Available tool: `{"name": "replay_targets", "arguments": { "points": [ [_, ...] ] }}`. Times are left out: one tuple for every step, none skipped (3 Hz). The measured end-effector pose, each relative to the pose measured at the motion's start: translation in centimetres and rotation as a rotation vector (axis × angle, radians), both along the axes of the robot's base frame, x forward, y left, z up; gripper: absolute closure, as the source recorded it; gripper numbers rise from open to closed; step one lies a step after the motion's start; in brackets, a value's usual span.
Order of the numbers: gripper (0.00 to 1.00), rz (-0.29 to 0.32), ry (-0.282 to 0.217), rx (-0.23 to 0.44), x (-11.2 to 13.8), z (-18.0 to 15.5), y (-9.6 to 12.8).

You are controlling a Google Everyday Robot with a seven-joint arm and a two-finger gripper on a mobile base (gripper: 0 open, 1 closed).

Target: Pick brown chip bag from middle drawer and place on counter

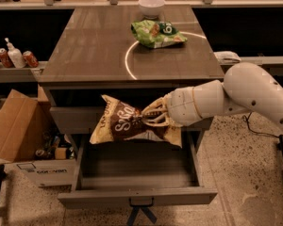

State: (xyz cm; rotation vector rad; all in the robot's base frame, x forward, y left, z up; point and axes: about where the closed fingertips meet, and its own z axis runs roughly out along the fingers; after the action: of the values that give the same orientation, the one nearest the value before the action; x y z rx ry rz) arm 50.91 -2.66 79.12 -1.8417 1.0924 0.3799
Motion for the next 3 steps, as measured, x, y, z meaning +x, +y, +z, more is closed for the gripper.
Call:
{"name": "replay_targets", "arguments": {
  "points": [
    [1.0, 0.0, 0.0, 0.0, 0.0, 0.0, 0.0],
    [1.0, 0.02, -0.065, -0.016, 0.3, 3.5, -0.1],
    [1.0, 0.034, -0.189, -0.059, 0.9, 9.6, -0.6]
  ]
}}
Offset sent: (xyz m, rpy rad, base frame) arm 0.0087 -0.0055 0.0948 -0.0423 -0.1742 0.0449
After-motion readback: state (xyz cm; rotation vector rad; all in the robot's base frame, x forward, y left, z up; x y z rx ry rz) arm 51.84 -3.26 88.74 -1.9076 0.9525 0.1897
